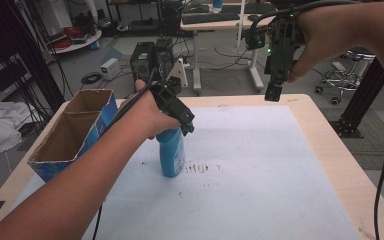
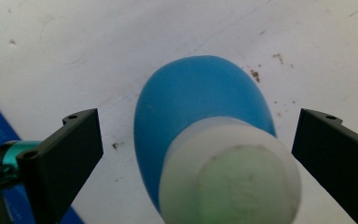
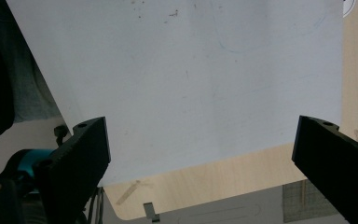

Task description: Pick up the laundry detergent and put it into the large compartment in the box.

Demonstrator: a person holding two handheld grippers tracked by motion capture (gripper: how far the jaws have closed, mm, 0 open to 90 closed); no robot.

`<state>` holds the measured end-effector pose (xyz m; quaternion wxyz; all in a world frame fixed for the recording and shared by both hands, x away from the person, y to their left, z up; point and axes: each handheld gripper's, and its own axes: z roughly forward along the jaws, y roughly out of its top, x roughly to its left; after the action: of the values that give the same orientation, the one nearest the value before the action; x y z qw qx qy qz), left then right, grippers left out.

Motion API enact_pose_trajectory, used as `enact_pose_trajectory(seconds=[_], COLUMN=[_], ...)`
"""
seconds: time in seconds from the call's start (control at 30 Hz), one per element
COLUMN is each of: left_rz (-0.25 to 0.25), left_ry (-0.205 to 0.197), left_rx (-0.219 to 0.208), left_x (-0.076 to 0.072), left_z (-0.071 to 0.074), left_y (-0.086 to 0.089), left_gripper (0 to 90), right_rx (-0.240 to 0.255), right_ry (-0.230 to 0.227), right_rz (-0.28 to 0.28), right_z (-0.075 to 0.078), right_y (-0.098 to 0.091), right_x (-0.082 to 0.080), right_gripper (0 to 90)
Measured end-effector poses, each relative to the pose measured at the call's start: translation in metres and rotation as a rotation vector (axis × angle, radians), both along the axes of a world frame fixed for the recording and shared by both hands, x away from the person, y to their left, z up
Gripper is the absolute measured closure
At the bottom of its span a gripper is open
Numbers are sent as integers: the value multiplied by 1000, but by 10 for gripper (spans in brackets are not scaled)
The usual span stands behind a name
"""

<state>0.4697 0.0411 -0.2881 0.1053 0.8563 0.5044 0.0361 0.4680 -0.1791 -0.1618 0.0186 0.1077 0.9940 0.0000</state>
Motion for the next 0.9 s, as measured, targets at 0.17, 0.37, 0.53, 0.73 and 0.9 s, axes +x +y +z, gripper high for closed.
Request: enact_pose_trajectory(seconds=[0.17,0.37,0.53,0.73,0.9], left_rz=[-4,5,12,0,1], left_ry=[27,29,29,30,25], left_rx=[4,15,6,2,16], left_x=[3,5,6,6,6], left_z=[-4,-6,-7,-6,-7], left_y=[0,0,1,-1,-1], left_gripper=[18,18,30,107,139], right_rx=[2,-3,-2,-1,9], right_ry=[3,4,5,5,5], right_rz=[11,7,5,6,19], right_z=[-3,-2,-2,-3,-5], right_y=[1,1,0,-1,-1], right_x=[1,1,1,1,1], right_gripper=[33,33,33,33,33])
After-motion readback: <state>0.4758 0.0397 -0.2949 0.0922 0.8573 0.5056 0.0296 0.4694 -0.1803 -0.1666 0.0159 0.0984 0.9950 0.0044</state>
